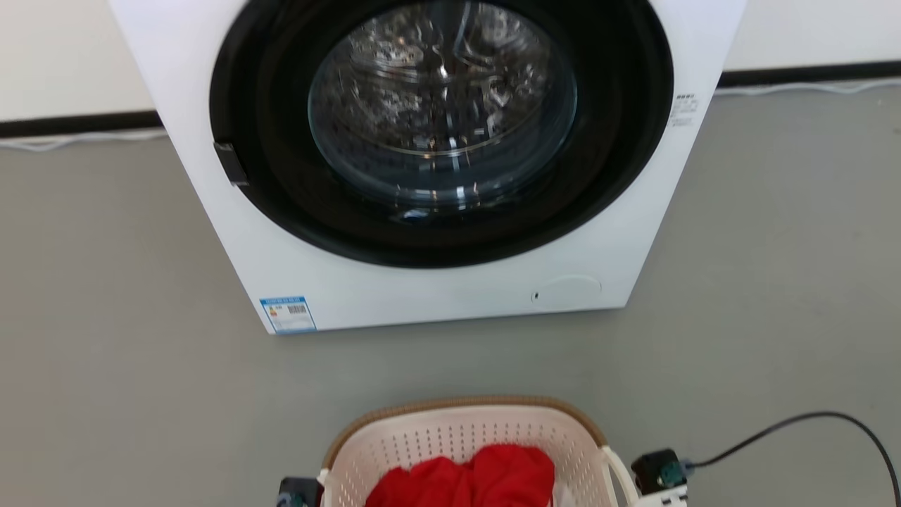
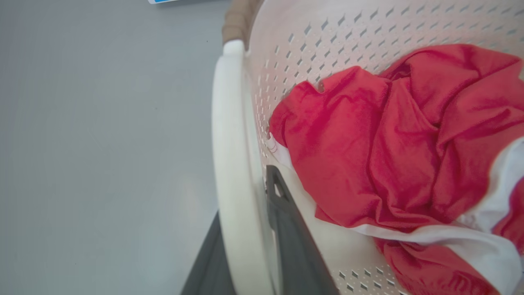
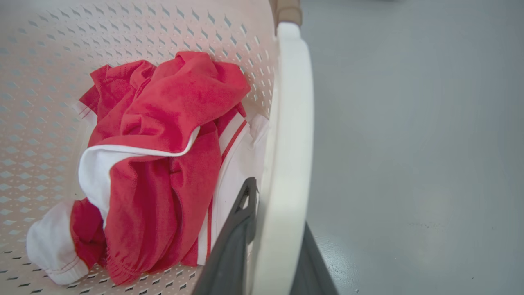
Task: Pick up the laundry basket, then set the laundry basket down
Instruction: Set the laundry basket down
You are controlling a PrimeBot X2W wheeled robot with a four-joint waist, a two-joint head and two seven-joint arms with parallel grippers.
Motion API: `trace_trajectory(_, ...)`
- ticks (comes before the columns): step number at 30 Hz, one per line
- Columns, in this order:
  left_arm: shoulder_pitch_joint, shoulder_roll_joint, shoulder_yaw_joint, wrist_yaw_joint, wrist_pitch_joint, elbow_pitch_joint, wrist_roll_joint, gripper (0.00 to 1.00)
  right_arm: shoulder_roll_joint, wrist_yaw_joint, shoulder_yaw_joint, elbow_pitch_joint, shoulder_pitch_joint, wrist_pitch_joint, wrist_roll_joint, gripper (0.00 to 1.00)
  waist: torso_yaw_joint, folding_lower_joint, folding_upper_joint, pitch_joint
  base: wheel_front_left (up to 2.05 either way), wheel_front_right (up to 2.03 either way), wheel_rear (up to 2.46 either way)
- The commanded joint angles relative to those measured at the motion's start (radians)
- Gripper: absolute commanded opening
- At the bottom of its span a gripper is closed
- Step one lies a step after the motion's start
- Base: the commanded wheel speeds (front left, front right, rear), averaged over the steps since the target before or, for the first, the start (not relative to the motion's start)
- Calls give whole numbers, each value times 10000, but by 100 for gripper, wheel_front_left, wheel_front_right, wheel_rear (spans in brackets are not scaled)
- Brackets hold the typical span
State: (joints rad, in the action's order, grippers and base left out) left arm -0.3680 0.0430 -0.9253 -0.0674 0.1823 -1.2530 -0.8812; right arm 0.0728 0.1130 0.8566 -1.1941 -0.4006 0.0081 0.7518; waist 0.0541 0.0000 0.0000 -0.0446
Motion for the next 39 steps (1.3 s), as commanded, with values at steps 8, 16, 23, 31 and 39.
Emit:
trace_trajectory(8, -1593, 125, 165, -17, 471, 45, 12, 0, -226, 177, 205, 470, -1160, -615, -42, 0, 102, 0, 0, -1475, 0, 0, 0)
trace_trajectory(16, -3080, 405, 385, 49, 711, 76, 93, 0, -226, 177, -31, 393, -2414, -1371, -45, 0, 41, 0, 0, -3377, 0, 0, 0)
trace_trajectory(23, -4396, 511, 588, -1, 782, 284, 251, 0, -226, 177, -270, -155, -3748, -2013, -291, 0, -133, 0, 0, -4979, 0, 0, 0)
trace_trajectory(31, -5496, 729, 1046, -115, 792, 1088, 731, 0, -226, 177, -684, -681, -5136, -2455, -736, 0, -401, 0, 0, -6612, 0, 0, 0)
trace_trajectory(39, -6225, 926, 1462, -101, 794, 1518, 1293, 0, -226, 177, -1403, -925, -6095, -2654, -1266, 0, -551, 0, 0, -7778, 0, 0, 0)
